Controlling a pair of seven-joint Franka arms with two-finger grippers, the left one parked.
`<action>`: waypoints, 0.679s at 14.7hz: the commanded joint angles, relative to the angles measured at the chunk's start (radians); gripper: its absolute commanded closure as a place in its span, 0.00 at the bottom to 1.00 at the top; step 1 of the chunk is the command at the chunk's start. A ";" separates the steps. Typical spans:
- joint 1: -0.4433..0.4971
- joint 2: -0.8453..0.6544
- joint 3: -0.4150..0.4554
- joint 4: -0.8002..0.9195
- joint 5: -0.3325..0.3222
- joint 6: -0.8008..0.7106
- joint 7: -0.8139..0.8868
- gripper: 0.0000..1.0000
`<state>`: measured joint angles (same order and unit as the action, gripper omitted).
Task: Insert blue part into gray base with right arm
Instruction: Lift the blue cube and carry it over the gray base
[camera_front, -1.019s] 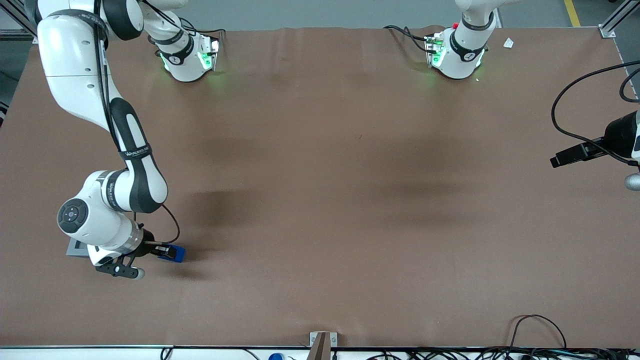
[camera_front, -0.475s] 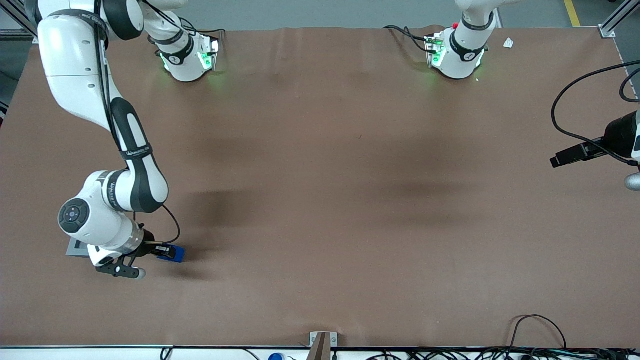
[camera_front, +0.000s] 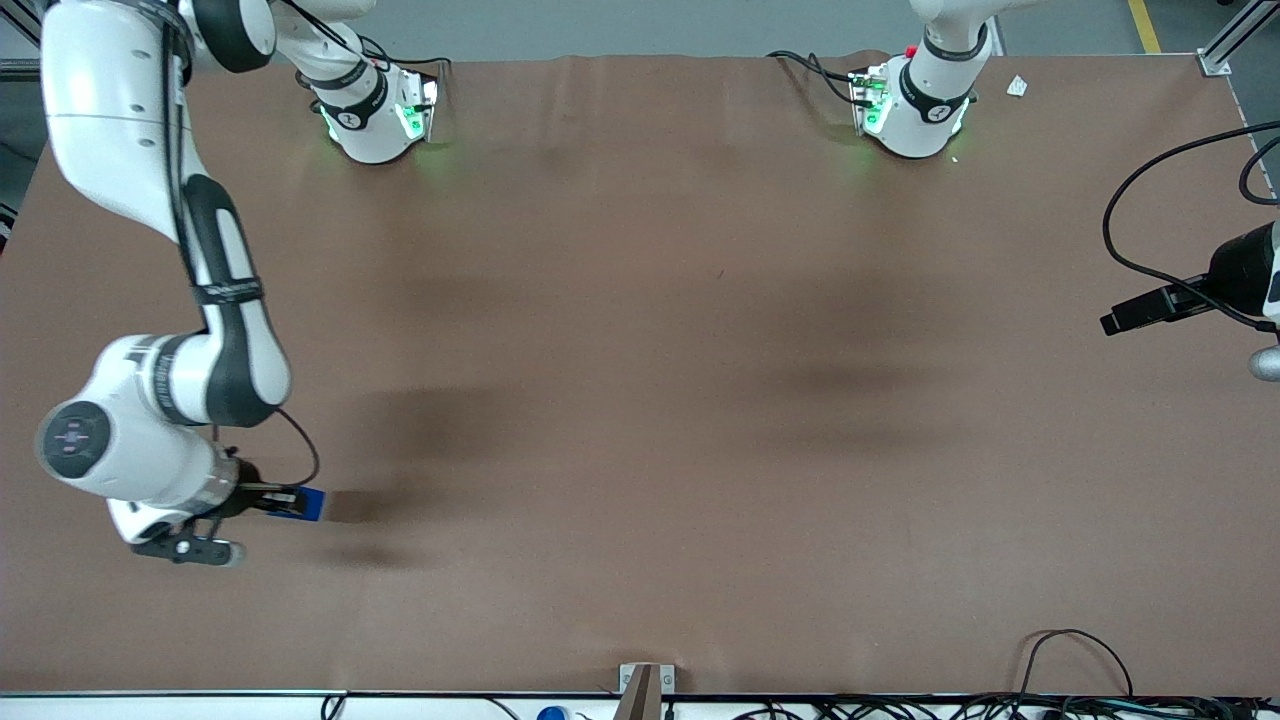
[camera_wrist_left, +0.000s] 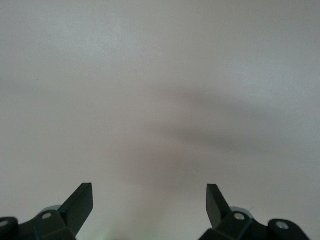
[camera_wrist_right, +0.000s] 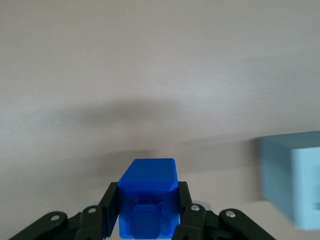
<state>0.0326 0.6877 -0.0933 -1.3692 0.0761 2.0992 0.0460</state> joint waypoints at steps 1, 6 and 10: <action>-0.106 -0.056 0.020 -0.010 0.008 -0.069 -0.093 1.00; -0.220 -0.057 0.020 -0.008 0.008 -0.090 -0.236 1.00; -0.238 -0.048 0.018 -0.010 0.005 -0.059 -0.273 1.00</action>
<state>-0.1871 0.6424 -0.0924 -1.3677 0.0776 2.0161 -0.1976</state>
